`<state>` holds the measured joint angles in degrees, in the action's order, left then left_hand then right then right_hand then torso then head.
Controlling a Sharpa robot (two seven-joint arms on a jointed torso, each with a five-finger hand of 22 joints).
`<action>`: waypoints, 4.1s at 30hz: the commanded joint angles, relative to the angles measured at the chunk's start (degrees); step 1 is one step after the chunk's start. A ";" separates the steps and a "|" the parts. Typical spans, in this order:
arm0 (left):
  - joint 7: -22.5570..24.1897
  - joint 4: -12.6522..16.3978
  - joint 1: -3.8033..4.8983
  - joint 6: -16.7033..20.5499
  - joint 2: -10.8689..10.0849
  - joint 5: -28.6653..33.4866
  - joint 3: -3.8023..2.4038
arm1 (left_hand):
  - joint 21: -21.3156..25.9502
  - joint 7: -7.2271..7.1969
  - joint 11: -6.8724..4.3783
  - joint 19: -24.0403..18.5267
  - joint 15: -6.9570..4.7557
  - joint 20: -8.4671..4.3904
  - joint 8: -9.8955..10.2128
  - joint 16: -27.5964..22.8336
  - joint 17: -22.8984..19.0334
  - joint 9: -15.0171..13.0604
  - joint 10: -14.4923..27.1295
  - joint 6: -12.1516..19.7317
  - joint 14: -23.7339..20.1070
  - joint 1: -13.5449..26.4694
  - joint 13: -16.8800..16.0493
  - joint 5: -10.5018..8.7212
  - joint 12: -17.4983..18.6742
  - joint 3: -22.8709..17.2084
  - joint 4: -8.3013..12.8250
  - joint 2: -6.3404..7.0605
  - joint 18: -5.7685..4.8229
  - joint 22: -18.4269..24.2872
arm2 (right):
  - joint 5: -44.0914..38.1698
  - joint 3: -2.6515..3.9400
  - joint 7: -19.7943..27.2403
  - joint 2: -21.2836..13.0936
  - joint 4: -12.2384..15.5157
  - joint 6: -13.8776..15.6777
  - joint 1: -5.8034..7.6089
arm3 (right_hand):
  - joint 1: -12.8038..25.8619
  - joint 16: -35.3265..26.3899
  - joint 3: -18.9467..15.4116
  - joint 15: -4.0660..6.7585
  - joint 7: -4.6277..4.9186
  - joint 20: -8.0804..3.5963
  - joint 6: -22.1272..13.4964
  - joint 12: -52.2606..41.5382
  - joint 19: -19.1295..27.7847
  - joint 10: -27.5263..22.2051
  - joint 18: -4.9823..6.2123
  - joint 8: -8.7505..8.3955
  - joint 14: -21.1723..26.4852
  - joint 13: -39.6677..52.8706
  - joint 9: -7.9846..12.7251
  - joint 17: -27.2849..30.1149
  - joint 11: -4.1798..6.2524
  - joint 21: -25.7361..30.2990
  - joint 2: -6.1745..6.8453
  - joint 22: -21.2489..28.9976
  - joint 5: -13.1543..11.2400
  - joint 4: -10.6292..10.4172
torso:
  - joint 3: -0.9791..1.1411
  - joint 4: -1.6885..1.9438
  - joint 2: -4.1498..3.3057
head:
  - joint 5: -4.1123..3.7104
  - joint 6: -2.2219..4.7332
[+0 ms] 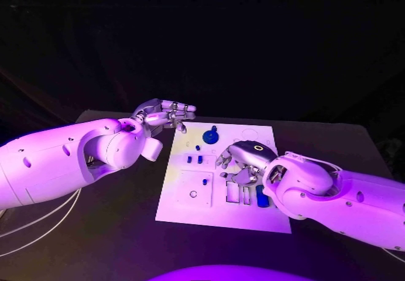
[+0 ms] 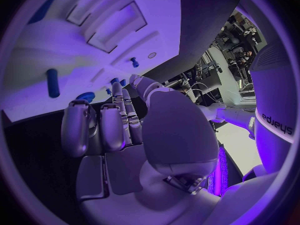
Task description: Assemble the parts on the task board
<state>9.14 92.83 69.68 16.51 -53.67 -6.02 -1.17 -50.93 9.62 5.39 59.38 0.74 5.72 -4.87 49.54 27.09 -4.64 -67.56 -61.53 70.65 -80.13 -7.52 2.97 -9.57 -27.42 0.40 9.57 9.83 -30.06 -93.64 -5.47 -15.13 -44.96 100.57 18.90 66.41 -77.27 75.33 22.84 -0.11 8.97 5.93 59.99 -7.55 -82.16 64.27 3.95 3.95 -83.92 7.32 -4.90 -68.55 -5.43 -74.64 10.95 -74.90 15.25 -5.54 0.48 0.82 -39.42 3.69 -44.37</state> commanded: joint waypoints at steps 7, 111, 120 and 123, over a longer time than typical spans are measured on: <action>0.28 0.30 0.06 -1.14 -0.41 -0.16 0.04 | 0.37 0.20 0.09 -0.25 0.03 0.13 0.27 -0.41 -0.07 0.08 0.35 0.15 -0.48 -0.06 -0.07 -0.04 -0.38 0.31 0.19 -0.53 0.75 0.10 | 5.72 0.46 0.68 -5.74 -0.35 0.56 3.92 | 1.24 -0.41 -2.25 -0.32 -0.46 0.42 -0.27 -0.45 0.16 -1.49 -0.24 0.00 -1.64 -0.03 0.02 0.40 0.22 0.88 0.41 -6.64 -1.25 -0.14 | -0.05 -0.28 0.12 | -2.05 1.24; 0.21 -0.41 0.02 -1.22 -0.16 -0.16 0.25 | 0.58 0.17 0.07 -0.26 0.04 0.17 0.20 -0.55 -0.29 0.12 0.45 0.10 -0.46 0.12 -0.11 -0.03 -0.60 0.53 0.10 -0.69 0.75 0.24 | -1.73 0.21 -0.65 -2.75 1.48 -0.74 3.29 | -7.31 -0.44 0.36 1.50 -1.67 -1.29 6.51 -4.27 -2.32 5.75 -1.18 2.47 -1.82 -0.12 -1.49 0.89 2.33 -2.77 -5.04 -9.54 -2.91 4.11 | -0.11 -0.17 0.11 | -1.36 0.83; 0.19 -0.42 0.02 -1.20 0.08 -0.16 0.25 | 0.58 0.17 0.07 -0.26 0.04 0.17 0.20 -0.55 -0.29 0.12 0.45 0.10 -0.46 0.12 -0.11 -0.03 -0.60 0.53 0.10 -0.69 0.75 0.24 | -0.56 -0.03 0.42 3.07 3.85 -1.57 1.36 | -7.14 -0.58 0.63 1.46 -1.59 -1.29 6.45 -4.08 -2.16 5.75 -1.11 2.38 -1.78 -0.09 -1.50 1.12 2.26 -2.43 -5.00 -9.42 -2.73 4.24 | -0.18 -0.27 0.09 | -0.37 0.39; 0.15 -0.45 0.02 -1.21 0.25 -0.16 0.26 | 0.58 0.17 0.07 -0.26 0.04 0.17 0.20 -0.55 -0.29 0.12 0.45 0.10 -0.46 0.12 -0.11 -0.03 -0.60 0.53 0.10 -0.69 0.75 0.24 | -0.44 -0.21 0.76 4.93 3.16 -1.80 0.41 | -7.11 -0.59 0.70 1.45 -1.57 -1.28 6.43 -4.04 -2.13 5.74 -1.09 2.36 -1.77 -0.08 -1.50 1.14 2.25 -2.35 -5.00 -9.40 -2.69 4.27 | -0.19 -0.18 0.15 | 0.03 0.25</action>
<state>9.05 92.31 69.65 16.00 -53.61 -6.08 -0.87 -50.59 9.62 5.40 59.38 0.74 5.72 -4.87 49.22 26.86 -4.59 -67.57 -61.53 70.65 -79.91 -7.58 2.98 -9.90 -27.26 0.55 9.34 9.82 -29.91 -94.39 -5.61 -15.21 -40.34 104.05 17.66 67.13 -83.72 74.78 21.21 0.84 7.35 4.69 66.13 -11.83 -83.61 67.80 3.95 6.18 -84.02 7.13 -6.34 -67.45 -5.02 -77.09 6.19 -74.92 12.41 -3.24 0.30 0.57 -39.31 3.37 -44.01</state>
